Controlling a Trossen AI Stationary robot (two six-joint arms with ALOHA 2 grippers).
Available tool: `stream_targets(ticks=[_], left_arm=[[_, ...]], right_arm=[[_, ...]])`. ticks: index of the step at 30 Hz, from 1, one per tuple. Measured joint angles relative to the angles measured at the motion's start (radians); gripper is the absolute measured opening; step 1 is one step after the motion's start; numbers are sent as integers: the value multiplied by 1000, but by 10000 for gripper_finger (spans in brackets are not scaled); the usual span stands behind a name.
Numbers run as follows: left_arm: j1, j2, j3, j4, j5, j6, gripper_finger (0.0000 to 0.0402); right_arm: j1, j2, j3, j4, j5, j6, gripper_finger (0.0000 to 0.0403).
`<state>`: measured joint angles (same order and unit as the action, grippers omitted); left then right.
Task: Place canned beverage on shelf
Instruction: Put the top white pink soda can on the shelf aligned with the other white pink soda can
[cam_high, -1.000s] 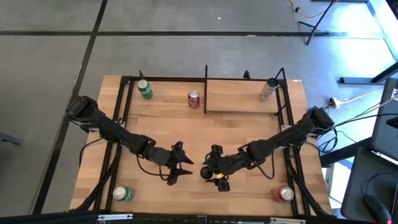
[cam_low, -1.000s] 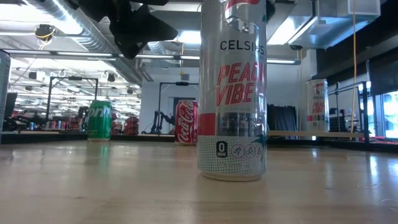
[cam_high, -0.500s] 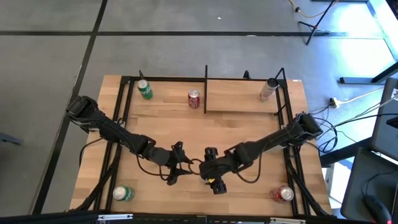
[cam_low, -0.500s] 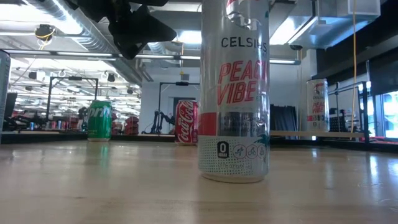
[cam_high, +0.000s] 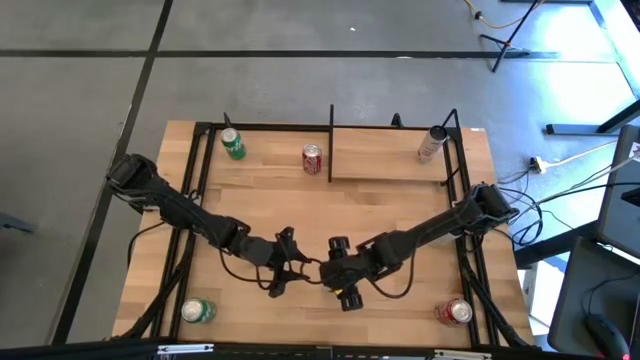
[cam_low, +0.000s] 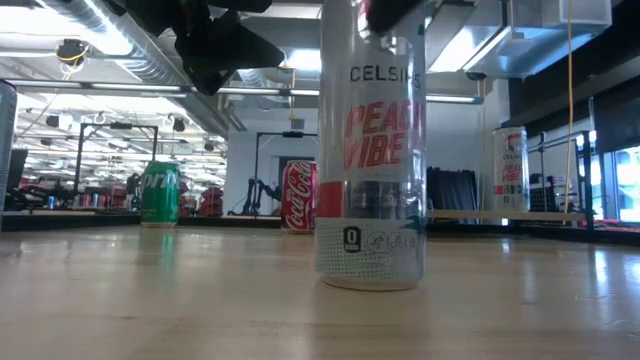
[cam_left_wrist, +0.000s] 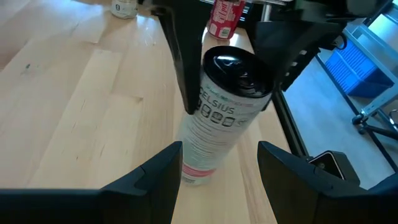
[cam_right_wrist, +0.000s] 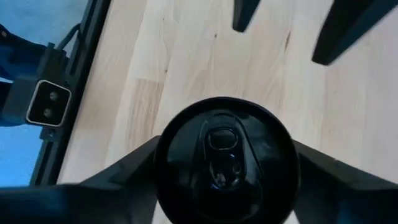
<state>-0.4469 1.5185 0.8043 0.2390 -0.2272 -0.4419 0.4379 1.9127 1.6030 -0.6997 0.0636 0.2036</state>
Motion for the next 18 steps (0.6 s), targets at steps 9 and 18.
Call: stream_targets(ticks=[9,18], left_arm=[[3,-103,0,-39,-25,0,202],[10,-277,-1,-132,-133,15,201]], right_arm=[[-12,-112,-1,-124,57,-16,219],[-112,-313,-1,-331,105,-28,219]])
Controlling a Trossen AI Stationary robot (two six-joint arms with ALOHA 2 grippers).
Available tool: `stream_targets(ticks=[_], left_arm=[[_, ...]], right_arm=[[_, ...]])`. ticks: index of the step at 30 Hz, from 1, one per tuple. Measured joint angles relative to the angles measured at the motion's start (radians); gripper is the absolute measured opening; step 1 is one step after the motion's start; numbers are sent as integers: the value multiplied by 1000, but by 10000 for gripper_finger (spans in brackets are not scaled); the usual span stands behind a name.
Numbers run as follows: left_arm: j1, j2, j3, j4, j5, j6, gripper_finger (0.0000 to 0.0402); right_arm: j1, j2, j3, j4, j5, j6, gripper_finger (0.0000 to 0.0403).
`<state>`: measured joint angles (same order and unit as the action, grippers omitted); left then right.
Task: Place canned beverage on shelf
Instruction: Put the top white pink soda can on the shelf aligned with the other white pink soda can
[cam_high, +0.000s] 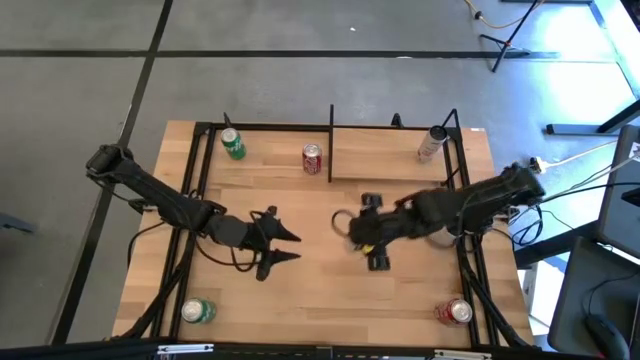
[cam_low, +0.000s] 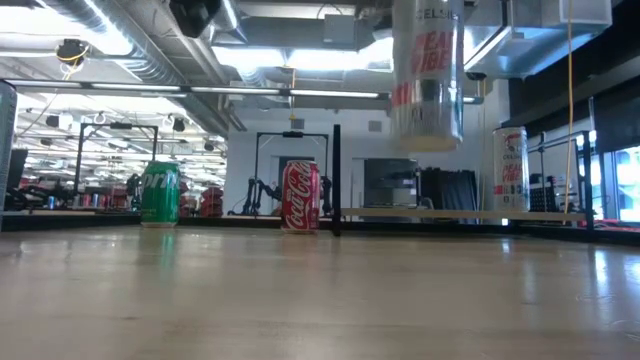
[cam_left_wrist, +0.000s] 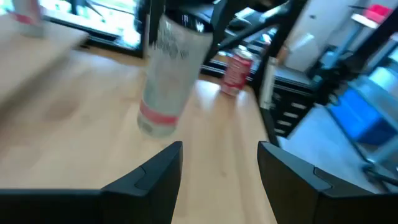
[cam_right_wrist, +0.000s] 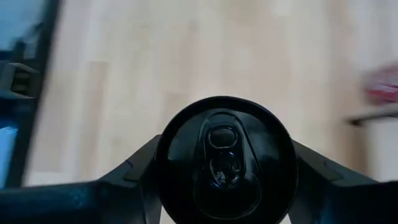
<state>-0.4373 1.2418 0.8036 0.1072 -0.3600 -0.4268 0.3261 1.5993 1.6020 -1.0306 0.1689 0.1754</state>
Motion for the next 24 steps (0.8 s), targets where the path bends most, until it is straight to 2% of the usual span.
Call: stream_targets(ticks=[4,15,19,24], left_arm=[[13,-22,0,-20,-56,43,201],[61,-18,0,-26,-56,44,201],[75,-18,0,-26,-55,45,201],[101,-18,0,-26,-54,45,201]], right_arm=[[-68,-107,-25,-60,49,-27,219],[-354,-470,-235,-159,51,-69,219],[-492,-551,-289,-236,22,-123,219],[-646,-589,-327,-262,-20,-218,219]])
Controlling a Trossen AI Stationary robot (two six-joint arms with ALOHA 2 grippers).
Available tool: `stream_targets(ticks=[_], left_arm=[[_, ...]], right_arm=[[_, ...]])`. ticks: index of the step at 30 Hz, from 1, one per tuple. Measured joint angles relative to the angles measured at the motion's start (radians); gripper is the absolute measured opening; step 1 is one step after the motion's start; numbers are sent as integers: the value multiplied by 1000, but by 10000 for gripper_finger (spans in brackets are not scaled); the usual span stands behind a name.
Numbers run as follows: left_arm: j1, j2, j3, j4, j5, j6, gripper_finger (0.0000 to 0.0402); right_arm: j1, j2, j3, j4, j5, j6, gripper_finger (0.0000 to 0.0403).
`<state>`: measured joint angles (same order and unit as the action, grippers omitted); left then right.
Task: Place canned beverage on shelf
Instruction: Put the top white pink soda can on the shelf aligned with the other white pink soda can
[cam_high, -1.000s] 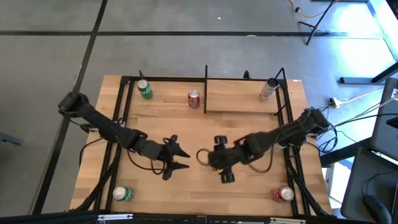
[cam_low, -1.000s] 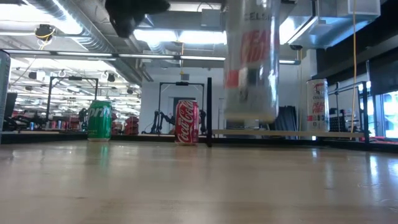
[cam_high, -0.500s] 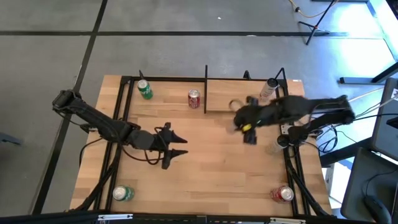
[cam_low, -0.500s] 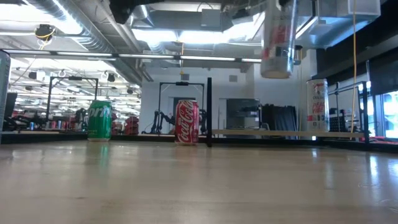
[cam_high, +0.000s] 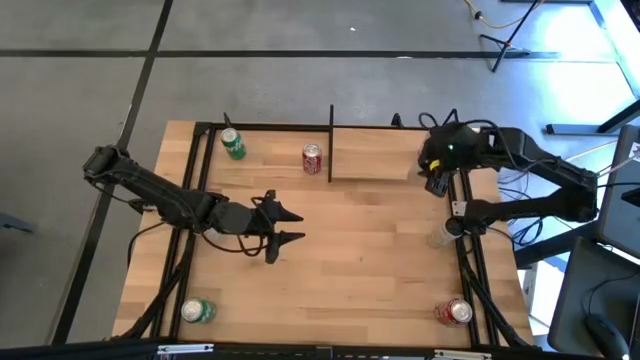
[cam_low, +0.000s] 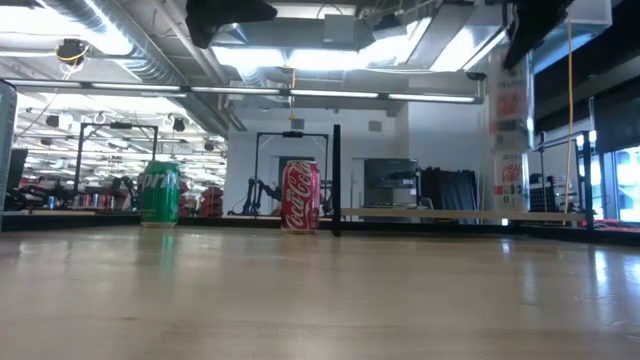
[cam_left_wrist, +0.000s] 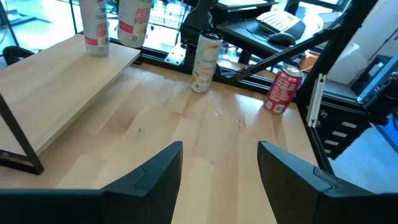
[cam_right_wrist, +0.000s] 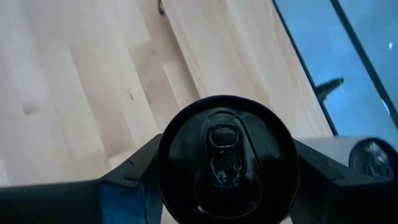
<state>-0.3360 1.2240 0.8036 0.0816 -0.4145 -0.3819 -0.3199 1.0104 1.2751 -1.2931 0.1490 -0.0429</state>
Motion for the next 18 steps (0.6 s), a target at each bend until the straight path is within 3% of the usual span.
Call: stream_targets(ticks=[7,18], left_arm=[[17,0,0,1,0,0,201],[17,0,0,1,0,0,201]], right_arm=[[-181,1,-101,20,-48,-166,219],[-421,3,-257,161,-111,-281,219]])
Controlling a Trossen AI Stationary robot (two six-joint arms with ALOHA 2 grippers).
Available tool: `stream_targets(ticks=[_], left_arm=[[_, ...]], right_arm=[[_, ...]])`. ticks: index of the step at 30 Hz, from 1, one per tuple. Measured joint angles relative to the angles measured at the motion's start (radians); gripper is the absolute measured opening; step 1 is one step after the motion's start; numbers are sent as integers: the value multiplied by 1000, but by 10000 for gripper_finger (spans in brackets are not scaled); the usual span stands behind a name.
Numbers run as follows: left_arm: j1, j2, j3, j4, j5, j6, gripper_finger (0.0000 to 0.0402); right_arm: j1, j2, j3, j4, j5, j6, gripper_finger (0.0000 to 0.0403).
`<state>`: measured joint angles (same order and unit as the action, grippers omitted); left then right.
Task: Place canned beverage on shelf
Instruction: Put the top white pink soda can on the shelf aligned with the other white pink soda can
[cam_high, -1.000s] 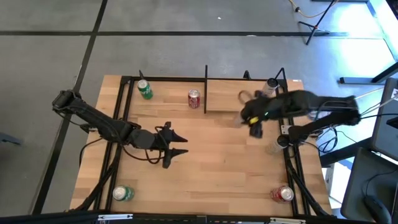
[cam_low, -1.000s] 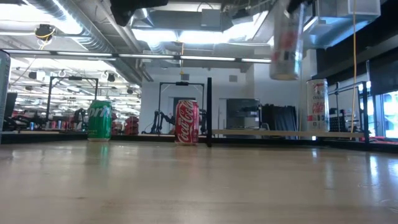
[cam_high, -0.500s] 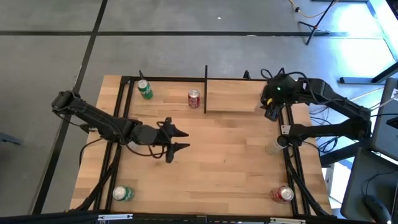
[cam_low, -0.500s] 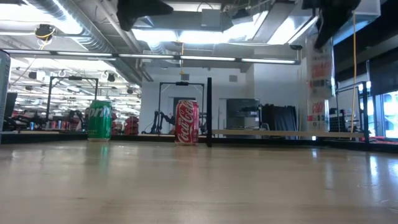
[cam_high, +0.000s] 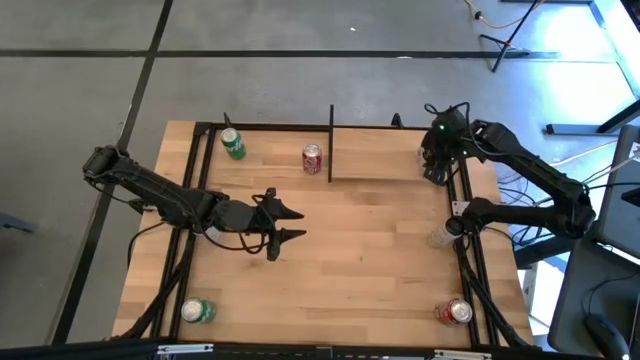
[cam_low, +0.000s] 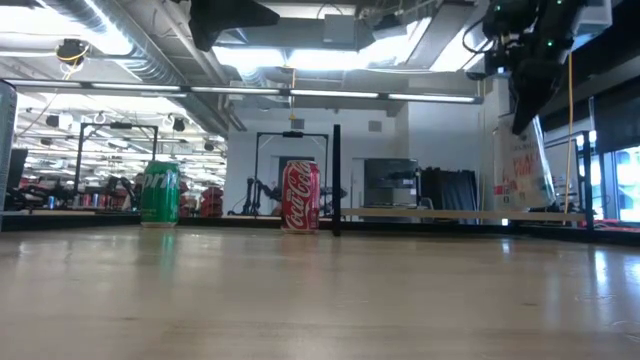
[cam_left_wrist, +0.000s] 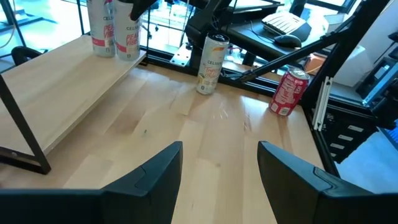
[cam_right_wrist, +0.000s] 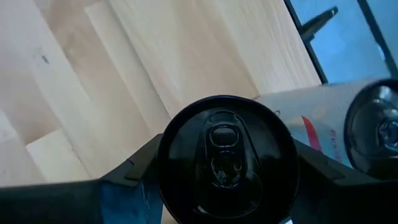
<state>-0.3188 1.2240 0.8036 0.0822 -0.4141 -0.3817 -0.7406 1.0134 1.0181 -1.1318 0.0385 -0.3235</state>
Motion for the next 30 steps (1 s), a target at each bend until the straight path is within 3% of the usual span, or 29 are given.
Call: stream_targets(ticks=[13,20,30], left_arm=[[0,0,0,0,0,0,201],[0,0,0,0,0,0,201],[0,0,0,0,0,0,201]], right_arm=[[-138,1,-6,28,-43,-71,219],[-153,3,-6,31,-49,-76,267],[-153,4,-6,31,-49,-78,249]])
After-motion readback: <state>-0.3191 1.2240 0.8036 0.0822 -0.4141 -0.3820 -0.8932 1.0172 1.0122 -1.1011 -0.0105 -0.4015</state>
